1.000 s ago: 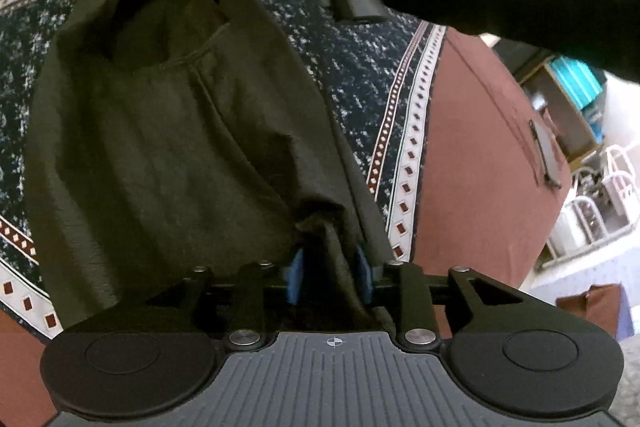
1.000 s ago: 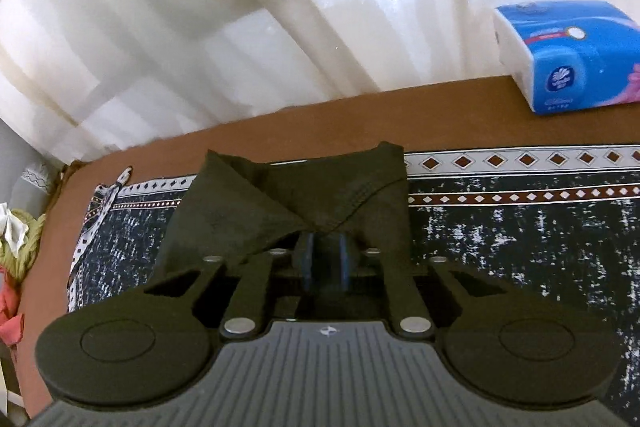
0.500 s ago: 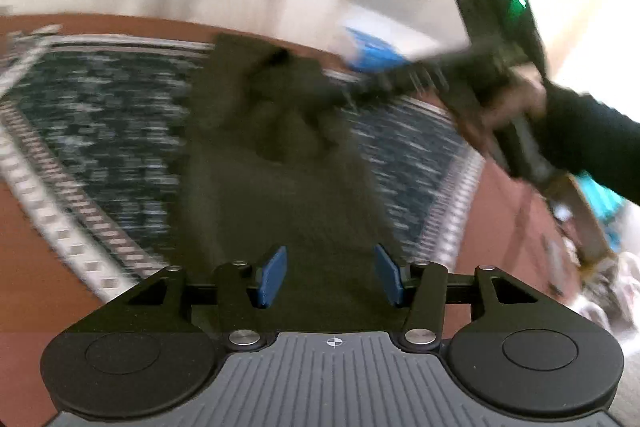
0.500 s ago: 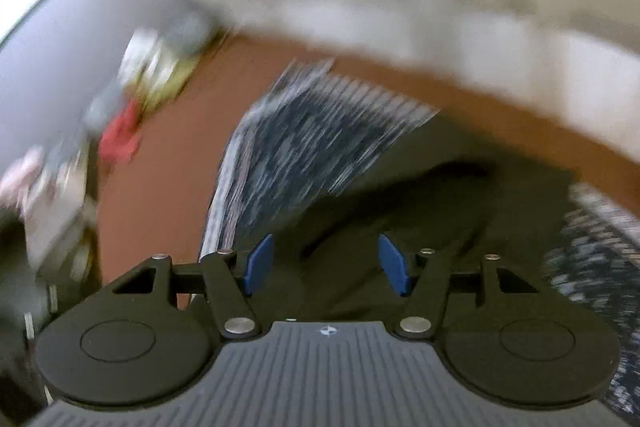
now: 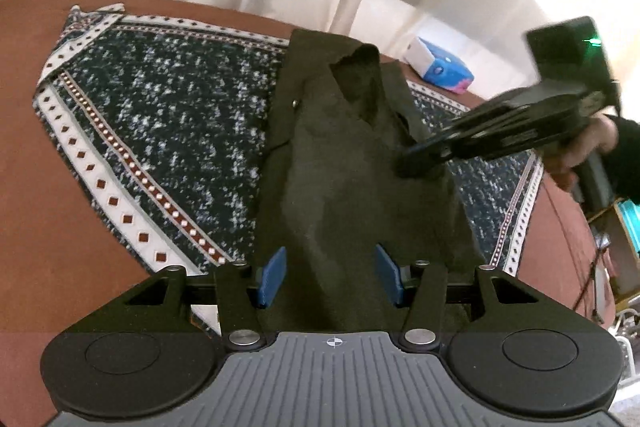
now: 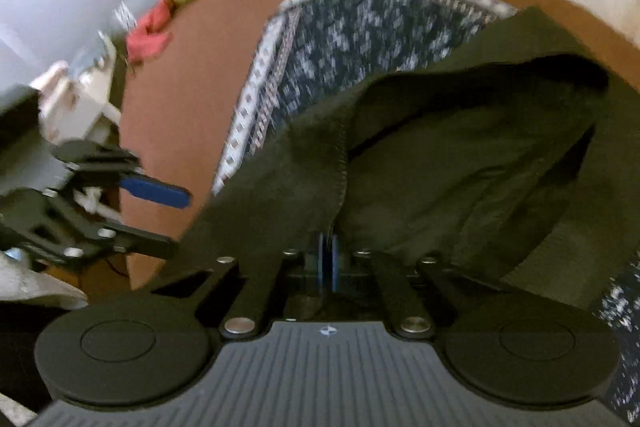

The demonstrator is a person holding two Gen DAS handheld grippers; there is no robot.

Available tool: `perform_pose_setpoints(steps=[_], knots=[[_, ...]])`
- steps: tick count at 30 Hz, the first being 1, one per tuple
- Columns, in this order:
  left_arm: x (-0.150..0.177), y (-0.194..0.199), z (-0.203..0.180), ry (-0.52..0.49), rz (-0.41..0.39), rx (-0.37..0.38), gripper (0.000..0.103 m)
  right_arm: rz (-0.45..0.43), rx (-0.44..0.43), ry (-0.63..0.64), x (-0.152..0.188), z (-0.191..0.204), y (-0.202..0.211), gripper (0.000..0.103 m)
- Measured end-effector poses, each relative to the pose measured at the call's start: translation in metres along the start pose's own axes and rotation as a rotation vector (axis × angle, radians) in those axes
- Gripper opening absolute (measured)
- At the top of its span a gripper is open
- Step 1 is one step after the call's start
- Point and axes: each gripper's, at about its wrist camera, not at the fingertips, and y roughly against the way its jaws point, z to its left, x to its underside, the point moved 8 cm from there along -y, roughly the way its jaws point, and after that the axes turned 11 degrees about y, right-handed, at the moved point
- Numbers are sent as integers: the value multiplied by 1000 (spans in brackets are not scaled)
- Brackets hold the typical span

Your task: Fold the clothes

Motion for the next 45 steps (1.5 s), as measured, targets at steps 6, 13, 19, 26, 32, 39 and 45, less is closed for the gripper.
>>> perform_pose_setpoints(steps=[6,13,19,26,32,39,45], knots=[[-6,-17,-9,-36,16,38,65,-56,58,-108,31,-12,38,5],[-1,-39,-9,-80,71,16,65,-51,173,-256,81,-39,21,11],[-8,-37,14,-59,70,-20,65,-168,294,-299,93,-12,57,48],[-17,-51,28,-6,106,6,68,-229,302,-459,155,57,73,56],[-20,-71,29,6,150,34,70,-211,306,-632,200,104,40,56],[-20,-79,24,-7,169,87,12,-256,264,-767,210,122,27,17],[-19,-51,15,-118,173,123,8,-252,257,-806,219,135,26,11]])
